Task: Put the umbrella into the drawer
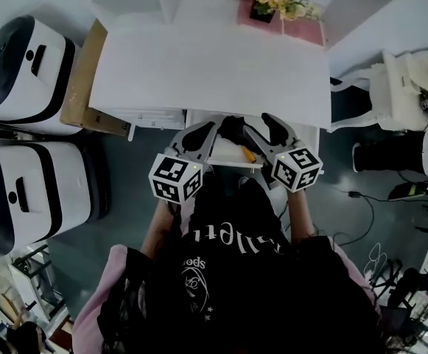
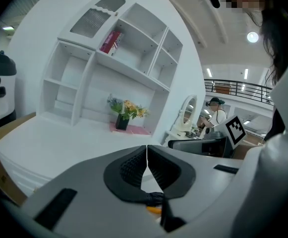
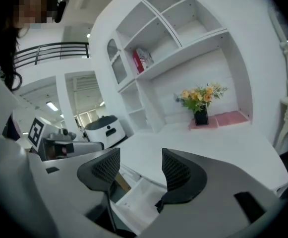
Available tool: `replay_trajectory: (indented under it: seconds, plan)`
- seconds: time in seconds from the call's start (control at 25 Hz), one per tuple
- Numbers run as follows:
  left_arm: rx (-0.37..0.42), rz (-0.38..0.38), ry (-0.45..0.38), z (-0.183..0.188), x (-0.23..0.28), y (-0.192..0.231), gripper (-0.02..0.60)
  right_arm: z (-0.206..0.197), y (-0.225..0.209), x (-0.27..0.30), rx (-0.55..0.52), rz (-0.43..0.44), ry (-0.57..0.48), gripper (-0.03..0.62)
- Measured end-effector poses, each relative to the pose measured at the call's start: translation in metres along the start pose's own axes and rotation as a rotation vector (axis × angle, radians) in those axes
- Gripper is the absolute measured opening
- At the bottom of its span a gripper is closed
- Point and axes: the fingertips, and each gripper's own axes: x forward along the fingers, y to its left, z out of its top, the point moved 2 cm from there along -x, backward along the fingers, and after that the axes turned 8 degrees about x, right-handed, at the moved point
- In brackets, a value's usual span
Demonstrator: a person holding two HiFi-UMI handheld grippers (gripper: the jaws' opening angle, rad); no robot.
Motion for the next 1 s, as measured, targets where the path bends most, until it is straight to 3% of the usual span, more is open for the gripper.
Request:
replay_trajectory:
  seconds: [0.2, 0.48, 0.84, 0.92, 0.96, 1.0]
  plan:
    - [0.011, -0.076, 0.016, 0.000, 0.000, -0.006, 0.017, 0.011, 0.017, -0.016, 0.021, -0.030, -0.086, 0.287]
    - [0.014, -0.186, 0.054, -0.012, 0.016, -0.030, 0.017, -0.009, 0.019, -0.051, 0.061, -0.123, -0.105, 0.285]
    - [0.034, -0.251, 0.033, -0.008, 0.015, -0.090, 0.017, -0.025, 0.030, -0.098, 0.053, -0.133, -0.121, 0.279]
    - [0.038, -0.251, 0.027, -0.009, 0.007, -0.105, 0.017, -0.030, 0.035, -0.113, 0.048, -0.139, -0.130, 0.231]
    - [0.039, -0.248, 0.024, -0.010, 0.003, -0.112, 0.017, -0.033, 0.036, -0.121, 0.051, -0.144, -0.137, 0.147]
    - [0.039, -0.245, 0.021, -0.011, -0.002, -0.120, 0.017, -0.036, 0.039, -0.129, 0.057, -0.145, -0.143, 0.117]
